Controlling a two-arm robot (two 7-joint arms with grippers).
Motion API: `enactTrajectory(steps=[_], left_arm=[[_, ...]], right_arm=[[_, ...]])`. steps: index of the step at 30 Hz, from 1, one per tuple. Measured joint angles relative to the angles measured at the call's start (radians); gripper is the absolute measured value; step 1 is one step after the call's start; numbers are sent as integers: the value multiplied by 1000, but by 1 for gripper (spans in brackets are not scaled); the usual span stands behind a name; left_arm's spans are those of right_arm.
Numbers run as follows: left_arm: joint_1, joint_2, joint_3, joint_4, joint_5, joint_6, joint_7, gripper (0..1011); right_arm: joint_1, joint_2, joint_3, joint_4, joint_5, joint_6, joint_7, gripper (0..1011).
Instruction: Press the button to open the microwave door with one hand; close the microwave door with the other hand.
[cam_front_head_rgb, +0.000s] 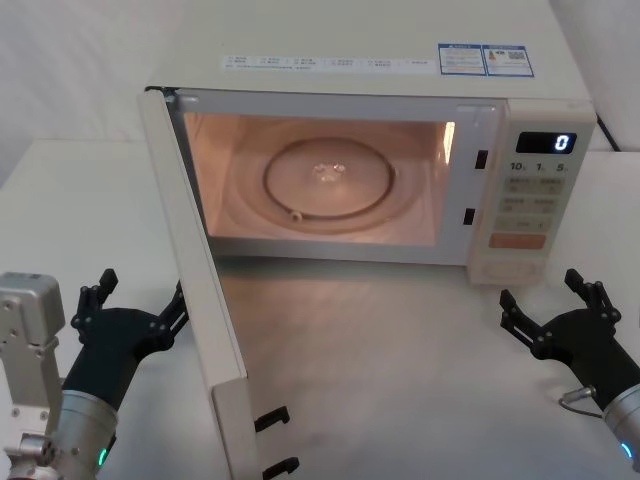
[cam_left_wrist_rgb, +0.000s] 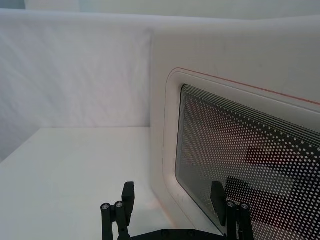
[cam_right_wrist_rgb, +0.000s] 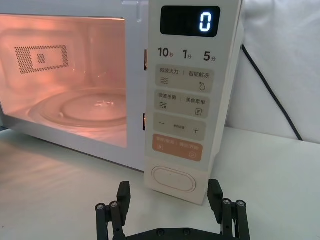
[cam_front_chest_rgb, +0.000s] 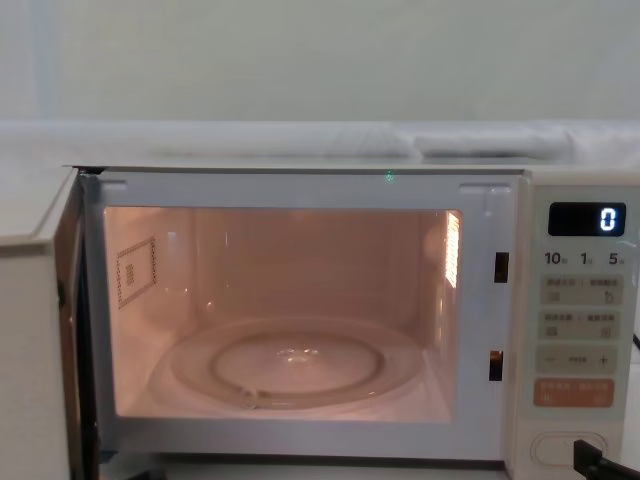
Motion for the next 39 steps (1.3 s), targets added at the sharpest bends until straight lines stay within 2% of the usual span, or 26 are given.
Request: enactTrajectory(steps=[39], left_arm=[[0,0,0,0,0,0,0,1001]], right_arm=[[1,-1,1,1,-1,0,-1,1000]])
